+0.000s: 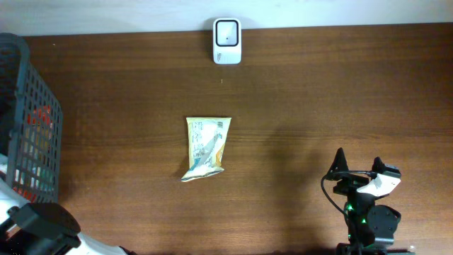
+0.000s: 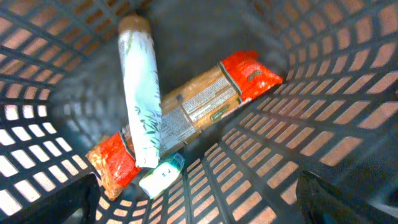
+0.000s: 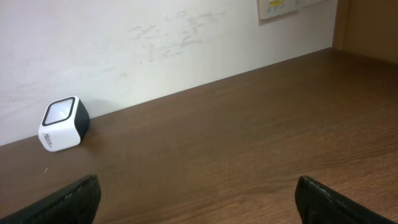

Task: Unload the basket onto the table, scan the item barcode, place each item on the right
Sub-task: 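Reach the left gripper back into the basket toward the white tube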

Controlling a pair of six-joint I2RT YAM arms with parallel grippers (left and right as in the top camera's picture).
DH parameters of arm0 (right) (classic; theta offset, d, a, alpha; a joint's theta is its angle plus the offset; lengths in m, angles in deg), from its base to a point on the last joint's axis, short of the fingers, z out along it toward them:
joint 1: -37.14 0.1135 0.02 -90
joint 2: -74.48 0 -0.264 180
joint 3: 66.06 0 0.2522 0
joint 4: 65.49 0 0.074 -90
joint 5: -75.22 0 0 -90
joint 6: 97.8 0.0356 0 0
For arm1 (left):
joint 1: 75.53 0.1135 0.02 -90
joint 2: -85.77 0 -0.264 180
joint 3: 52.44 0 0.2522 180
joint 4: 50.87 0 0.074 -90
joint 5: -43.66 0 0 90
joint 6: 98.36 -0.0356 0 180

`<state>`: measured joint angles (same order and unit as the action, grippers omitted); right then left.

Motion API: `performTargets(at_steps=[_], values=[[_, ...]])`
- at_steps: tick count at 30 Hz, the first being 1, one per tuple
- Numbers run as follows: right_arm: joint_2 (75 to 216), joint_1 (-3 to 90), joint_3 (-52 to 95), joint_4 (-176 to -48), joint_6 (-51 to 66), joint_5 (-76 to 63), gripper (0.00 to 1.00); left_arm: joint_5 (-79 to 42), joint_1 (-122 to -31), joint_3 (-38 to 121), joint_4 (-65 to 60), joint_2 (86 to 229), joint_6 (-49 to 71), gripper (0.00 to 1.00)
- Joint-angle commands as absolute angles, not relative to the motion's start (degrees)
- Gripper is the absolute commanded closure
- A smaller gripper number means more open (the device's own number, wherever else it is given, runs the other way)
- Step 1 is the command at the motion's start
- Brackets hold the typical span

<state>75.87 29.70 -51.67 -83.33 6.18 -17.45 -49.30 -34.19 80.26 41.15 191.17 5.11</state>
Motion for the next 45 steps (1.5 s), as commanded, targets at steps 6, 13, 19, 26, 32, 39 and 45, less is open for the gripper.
performTargets(at_steps=[6, 13, 19, 26, 32, 39, 45], values=[[75.59, 30.05, -51.98, -83.72, 6.57, -17.78, 0.01, -48.51, -38.84, 73.88, 36.56, 190.87, -0.35, 0.05], [75.59, 30.05, -51.98, -83.72, 6.57, -17.78, 0.01, -48.53, -41.58, 73.88, 36.26, 190.87, -4.15, 0.05], [75.59, 30.05, -51.98, -83.72, 6.57, -17.76, 0.01, -48.51, -41.58, 73.86, 36.5, 190.87, -4.15, 0.04], [75.59, 30.05, -51.98, -83.72, 6.57, -17.76, 0.01, -48.73, -41.16, 73.86, 35.97, 190.91, -4.13, 0.03], [75.59, 30.05, -51.98, -83.72, 6.57, -17.76, 0.01, -48.64, -38.43, 73.86, 35.58, 193.84, -4.09, 0.04], [75.59, 30.05, -51.98, -83.72, 6.57, -17.78, 0.01, -46.59, -37.55, 73.86, 34.12, 195.74, -4.13, 0.04], [75.59, 30.05, -51.98, -83.72, 6.57, -17.78, 0.02, -43.57, -32.81, 73.99, 33.18, 195.72, -5.97, 0.08]])
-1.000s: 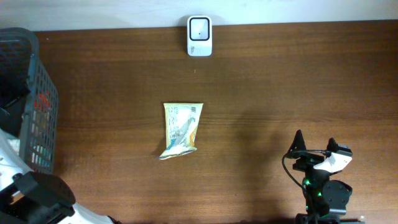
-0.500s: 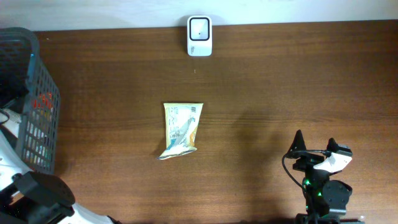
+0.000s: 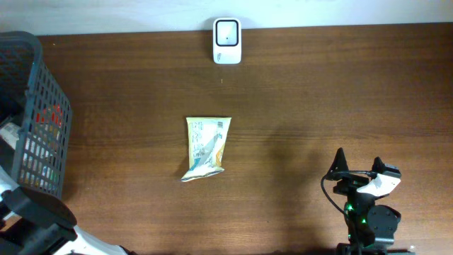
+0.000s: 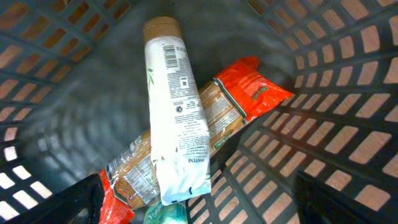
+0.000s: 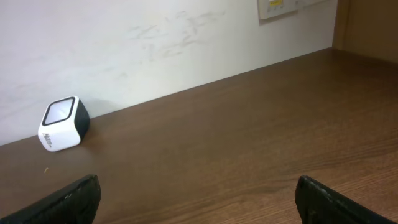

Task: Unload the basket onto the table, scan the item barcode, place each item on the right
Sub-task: 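Reach the left gripper back into the basket toward the white tube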

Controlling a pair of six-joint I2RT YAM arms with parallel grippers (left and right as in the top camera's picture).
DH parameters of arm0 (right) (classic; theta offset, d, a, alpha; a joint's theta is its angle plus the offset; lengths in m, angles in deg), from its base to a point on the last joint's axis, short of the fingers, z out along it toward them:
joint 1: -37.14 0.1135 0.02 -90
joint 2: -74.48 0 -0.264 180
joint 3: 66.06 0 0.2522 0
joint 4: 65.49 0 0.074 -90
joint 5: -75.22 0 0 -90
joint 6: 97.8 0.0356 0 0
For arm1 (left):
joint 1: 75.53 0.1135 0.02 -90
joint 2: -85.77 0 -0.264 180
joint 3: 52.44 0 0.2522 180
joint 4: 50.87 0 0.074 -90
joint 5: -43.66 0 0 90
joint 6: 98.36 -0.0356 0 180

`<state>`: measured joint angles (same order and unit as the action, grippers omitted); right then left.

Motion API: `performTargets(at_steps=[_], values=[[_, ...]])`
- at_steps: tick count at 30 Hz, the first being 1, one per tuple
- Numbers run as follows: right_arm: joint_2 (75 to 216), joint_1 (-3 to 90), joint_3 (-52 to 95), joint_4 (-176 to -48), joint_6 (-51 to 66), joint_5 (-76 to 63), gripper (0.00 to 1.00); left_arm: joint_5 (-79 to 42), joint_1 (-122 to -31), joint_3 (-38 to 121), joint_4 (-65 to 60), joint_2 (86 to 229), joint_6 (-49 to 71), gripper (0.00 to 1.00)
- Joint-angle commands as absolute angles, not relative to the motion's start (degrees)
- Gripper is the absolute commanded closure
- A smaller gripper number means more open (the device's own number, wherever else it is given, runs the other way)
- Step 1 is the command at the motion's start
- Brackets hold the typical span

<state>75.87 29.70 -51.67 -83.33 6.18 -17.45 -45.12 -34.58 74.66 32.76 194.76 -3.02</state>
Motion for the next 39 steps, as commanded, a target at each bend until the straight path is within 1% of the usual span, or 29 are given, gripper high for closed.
performTargets(at_steps=[1, 3, 5, 10, 28, 34, 39], values=[[75.59, 30.05, -51.98, -83.72, 6.57, -17.78, 0.01, -43.57, -32.7, 73.97, 33.22, 195.74, -6.93, 0.09], [75.59, 30.05, -51.98, -83.72, 6.57, -17.76, 0.01, -43.55, -32.72, 73.86, 33.2, 195.8, -8.02, 0.1], [75.59, 30.05, -51.98, -83.72, 6.57, -17.76, 0.01, -43.53, -32.77, 73.18, 33.11, 195.87, -8.0, 0.06], [75.59, 30.05, -51.98, -83.72, 6.57, -17.76, 0.02, -43.53, -32.7, 71.39, 32.32, 196.13, -8.0, 0.04], [75.59, 30.05, -51.98, -83.72, 6.57, -17.76, 0.01, -43.75, -32.7, 71.17, 32.7, 198.91, -8.0, 0.05], [75.59, 30.05, -51.98, -83.72, 6.57, -17.76, 0.01, -43.73, -32.7, 71.17, 32.59, 198.91, -7.98, 0.03], [75.59, 30.05, -51.98, -83.72, 6.57, -17.78, 0.01, -43.75, -32.7, 71.17, 32.54, 198.91, -8.0, 0.03]])
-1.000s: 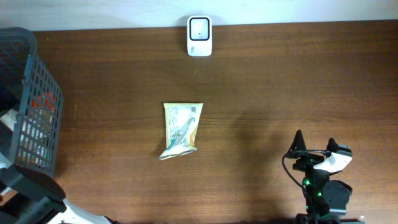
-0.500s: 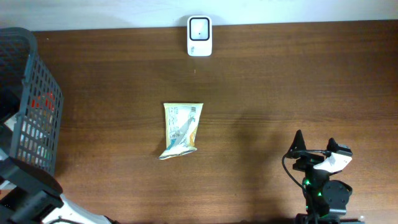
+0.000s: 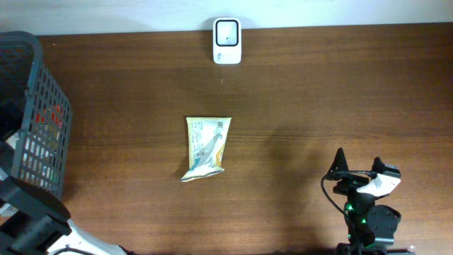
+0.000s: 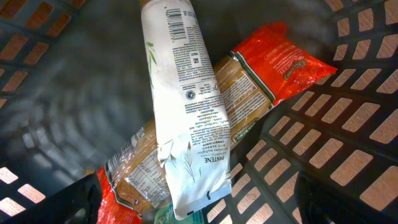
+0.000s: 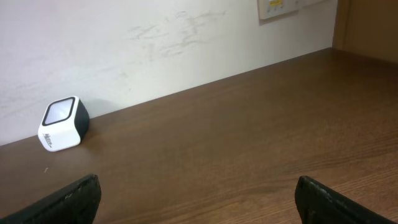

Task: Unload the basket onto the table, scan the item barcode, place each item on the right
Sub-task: 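Reach the left gripper back into the basket toward the white tube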

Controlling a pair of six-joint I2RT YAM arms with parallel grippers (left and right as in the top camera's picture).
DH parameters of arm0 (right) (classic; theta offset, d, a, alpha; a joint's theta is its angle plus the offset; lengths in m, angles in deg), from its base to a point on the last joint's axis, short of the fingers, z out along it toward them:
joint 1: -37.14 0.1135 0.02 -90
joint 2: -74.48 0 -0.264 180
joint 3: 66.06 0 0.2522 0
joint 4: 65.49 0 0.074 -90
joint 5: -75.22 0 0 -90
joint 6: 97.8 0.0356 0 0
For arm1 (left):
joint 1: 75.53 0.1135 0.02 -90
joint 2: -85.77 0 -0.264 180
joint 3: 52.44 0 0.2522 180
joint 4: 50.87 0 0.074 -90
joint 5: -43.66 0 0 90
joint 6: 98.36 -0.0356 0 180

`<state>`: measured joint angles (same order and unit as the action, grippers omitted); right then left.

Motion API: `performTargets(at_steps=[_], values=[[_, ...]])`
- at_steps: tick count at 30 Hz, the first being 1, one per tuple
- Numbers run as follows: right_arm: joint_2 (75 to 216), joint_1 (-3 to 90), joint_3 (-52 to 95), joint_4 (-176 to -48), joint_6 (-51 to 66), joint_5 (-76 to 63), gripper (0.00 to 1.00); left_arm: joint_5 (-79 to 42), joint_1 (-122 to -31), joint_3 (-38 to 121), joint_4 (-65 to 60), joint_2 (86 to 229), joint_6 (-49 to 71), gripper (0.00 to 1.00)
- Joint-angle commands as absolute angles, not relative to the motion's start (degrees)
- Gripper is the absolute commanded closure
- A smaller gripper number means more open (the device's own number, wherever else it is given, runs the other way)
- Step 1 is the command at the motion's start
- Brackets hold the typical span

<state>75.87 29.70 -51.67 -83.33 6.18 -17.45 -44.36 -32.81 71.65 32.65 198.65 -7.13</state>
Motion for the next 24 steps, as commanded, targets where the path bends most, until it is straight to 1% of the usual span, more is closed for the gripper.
performTargets(at_steps=[1, 20, 24], values=[[75.59, 30.05, -51.98, -83.72, 6.57, -17.78, 0.01, -43.75, -32.7, 71.17, 32.54, 198.91, -8.0, 0.03], [75.59, 30.05, -51.98, -83.72, 6.57, -17.76, 0.01, -43.77, -32.7, 71.17, 32.5, 198.91, -8.0, 0.05], [75.59, 30.05, -51.98, -83.72, 6.57, -17.78, 0.01, -43.77, -32.7, 71.17, 31.97, 198.91, -8.0, 0.09]])
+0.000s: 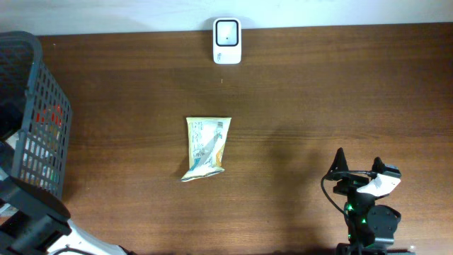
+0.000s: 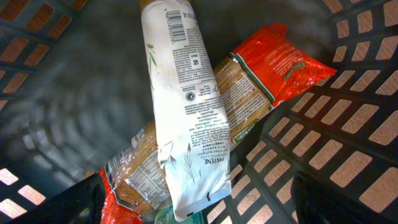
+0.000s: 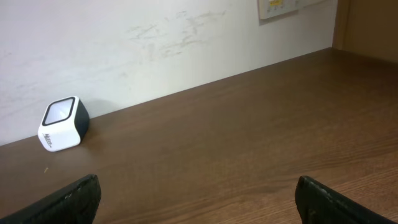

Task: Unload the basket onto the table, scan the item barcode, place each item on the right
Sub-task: 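Reach the left gripper back into the basket toward the white tube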

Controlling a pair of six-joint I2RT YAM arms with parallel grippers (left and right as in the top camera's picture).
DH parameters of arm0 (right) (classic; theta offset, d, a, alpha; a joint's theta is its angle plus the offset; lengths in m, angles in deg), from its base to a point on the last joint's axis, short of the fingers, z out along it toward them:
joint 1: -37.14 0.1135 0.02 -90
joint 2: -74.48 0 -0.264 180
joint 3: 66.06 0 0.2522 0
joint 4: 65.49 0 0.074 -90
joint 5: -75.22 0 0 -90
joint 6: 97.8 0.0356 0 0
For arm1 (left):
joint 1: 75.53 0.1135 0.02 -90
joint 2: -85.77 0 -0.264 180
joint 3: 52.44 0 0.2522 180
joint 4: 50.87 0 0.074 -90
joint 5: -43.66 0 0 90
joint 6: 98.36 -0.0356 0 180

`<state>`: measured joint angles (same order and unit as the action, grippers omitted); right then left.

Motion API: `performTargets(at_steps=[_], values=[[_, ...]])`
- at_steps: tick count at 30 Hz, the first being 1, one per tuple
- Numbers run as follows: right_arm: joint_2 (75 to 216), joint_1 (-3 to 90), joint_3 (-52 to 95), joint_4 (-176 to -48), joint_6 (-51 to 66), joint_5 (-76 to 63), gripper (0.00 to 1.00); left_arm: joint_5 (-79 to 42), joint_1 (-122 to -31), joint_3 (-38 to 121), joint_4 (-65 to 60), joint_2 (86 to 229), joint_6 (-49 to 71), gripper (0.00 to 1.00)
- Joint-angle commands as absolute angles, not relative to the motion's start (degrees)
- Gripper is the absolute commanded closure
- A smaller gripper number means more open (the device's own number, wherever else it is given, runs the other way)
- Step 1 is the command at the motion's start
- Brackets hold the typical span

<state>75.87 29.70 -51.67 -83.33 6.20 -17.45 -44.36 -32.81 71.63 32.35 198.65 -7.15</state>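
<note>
My left gripper (image 2: 196,205) hangs open inside the dark mesh basket (image 1: 28,120), just above a white tube (image 2: 183,106) with a barcode at its far end. The tube lies across an orange-ended pasta packet (image 2: 249,81), with a small teal item (image 2: 168,214) under its near end. The white barcode scanner (image 1: 227,41) stands at the table's far edge, also in the right wrist view as a scanner (image 3: 63,123). My right gripper (image 3: 198,199) rests open and empty at the near right of the table.
A yellow-green snack bag (image 1: 206,147) lies flat mid-table. The basket's mesh walls (image 2: 348,143) close in round my left fingers. A white wall (image 3: 155,37) runs behind the table's far edge.
My left gripper was open high in the basket, the tube and pasta packet small below it. At each later moment it was lower and the tube larger, its barcode side showing. My right arm has stayed still.
</note>
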Motion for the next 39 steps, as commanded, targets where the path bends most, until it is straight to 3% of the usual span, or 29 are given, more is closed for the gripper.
performTargets(at_steps=[1, 4, 39], values=[[75.59, 30.05, -51.98, -83.72, 6.57, -17.76, 0.01, -43.77, -32.7, 71.17, 31.84, 198.91, -8.0, 0.11], [75.59, 30.05, -51.98, -83.72, 6.57, -17.76, 0.01, -43.77, -32.7, 71.17, 31.45, 198.91, -8.0, 0.17], [75.59, 30.05, -51.98, -83.72, 6.57, -17.78, 0.01, -43.73, -32.7, 71.17, 31.45, 198.93, -7.98, 0.11]])
